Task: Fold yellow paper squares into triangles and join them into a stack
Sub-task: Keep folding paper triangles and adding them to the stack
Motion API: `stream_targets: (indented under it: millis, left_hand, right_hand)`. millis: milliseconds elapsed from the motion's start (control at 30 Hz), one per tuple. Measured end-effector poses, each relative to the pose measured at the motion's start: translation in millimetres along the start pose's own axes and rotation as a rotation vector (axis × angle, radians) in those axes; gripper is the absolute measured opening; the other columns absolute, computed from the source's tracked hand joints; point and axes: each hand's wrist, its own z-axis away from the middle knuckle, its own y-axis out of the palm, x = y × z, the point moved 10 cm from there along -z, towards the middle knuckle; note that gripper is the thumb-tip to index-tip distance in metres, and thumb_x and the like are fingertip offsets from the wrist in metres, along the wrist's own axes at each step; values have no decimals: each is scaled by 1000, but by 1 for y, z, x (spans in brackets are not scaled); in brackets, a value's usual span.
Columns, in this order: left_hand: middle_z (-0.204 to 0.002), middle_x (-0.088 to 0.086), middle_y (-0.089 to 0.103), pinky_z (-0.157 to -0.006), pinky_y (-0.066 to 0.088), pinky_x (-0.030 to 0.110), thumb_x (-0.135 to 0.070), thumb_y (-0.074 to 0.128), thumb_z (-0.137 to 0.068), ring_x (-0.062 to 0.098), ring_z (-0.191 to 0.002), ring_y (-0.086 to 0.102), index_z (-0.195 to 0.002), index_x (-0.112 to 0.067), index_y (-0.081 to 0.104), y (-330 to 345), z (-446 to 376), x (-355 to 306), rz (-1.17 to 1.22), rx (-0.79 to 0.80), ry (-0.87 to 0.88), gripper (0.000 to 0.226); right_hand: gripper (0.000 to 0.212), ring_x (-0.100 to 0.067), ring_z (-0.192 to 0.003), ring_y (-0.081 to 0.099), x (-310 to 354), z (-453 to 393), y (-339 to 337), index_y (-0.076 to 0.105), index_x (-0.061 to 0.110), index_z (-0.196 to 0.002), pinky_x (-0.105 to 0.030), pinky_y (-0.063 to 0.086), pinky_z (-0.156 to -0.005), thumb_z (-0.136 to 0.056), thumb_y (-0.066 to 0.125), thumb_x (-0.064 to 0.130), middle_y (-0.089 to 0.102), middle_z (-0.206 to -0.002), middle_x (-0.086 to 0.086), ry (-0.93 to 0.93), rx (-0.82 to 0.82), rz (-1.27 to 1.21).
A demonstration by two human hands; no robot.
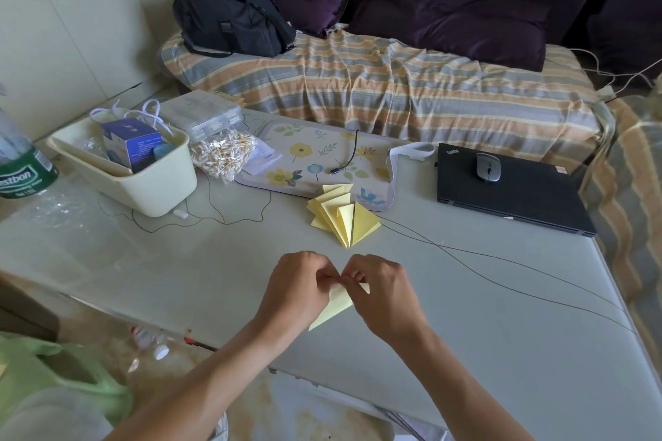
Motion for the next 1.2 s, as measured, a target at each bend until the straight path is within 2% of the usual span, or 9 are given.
stream_targets:
  millis: [133, 267, 367, 600, 800, 933, 1000, 1100, 1200]
  left_hand:
    - [-80, -12, 77, -63, 53, 19, -25, 75, -86, 3, -72, 69, -84, -23, 81, 0, 3, 1, 36, 10, -40, 7]
    - [-75, -14, 75, -57, 47, 11, -31, 80, -84, -1, -68, 67, -81, -23, 79, -5, 2, 5, 80, -33, -59, 8]
    - [-75, -15, 74, -60, 44, 8, -23, 80, -86, -2, -69, 66, -82, -22, 80, -7, 1, 4, 83, -46, -46, 4]
    - [-59, -23, 63, -58, 41, 5, -10, 80, -84, -13, -64, 62, -74, -21, 78, -5, 0, 11, 93, -53, -78, 15]
    - [-72, -18, 67, -60, 42, 8, -3, 71, -89, -3, -71, 62, -79, -21, 76, -4, -1, 18, 45, -58, -92, 21]
    - [-73, -14, 71, -60, 43, 9, -1, 70, -88, -1, -72, 65, -79, -20, 76, -6, -1, 23, 45, -58, -124, 21]
    - [-74, -11, 72, -62, 48, 15, 1, 67, -87, 3, -74, 67, -78, -19, 76, -7, 0, 23, 43, -58, -148, 24]
    - [-75, -9, 73, -70, 55, 26, 5, 63, -85, 11, -78, 70, -77, -17, 76, -11, 0, 25, 36, -71, -169, 26]
    - [-75, -8, 73, -68, 53, 24, 4, 63, -86, 12, -78, 69, -79, -16, 76, -14, 1, 26, 34, -82, -178, 25]
  right_hand:
    - [7, -17, -77, 61, -1, 2, 1, 65, 23, -83, -40, 54, -66, -90, 64, 22, 63, -81, 8, 27, -23, 54]
    - [8, -20, -75, 60, -4, 0, -5, 64, 21, -83, -40, 54, -64, -91, 63, 23, 63, -81, 6, 59, -53, 64]
    - [9, -20, -75, 61, -8, -1, -7, 67, 21, -84, -39, 54, -64, -91, 62, 21, 65, -81, 5, 88, -36, 37]
    - [14, -19, -73, 59, -13, -4, -8, 66, 19, -80, -36, 51, -60, -91, 58, 14, 64, -79, 4, 115, 0, 49]
    - [15, -16, -74, 61, -20, -4, -13, 68, 20, -84, -34, 52, -59, -92, 59, 13, 65, -81, 5, 162, 0, 54]
    - [15, -17, -70, 59, -24, -4, -14, 68, 15, -83, -23, 44, -53, -93, 60, 8, 64, -80, 3, 172, 9, 79]
    - [15, -15, -69, 58, -21, -4, -14, 68, 15, -82, -19, 39, -51, -92, 61, 7, 63, -78, 5, 162, 8, 76]
    - [15, -14, -67, 59, -22, -5, -15, 70, 13, -82, -22, 42, -52, -92, 61, 5, 64, -76, 4, 174, 19, 55]
    - [16, -14, -62, 56, -26, -5, -17, 71, 12, -84, -18, 37, -50, -92, 60, 3, 61, -72, 5, 191, 32, 48]
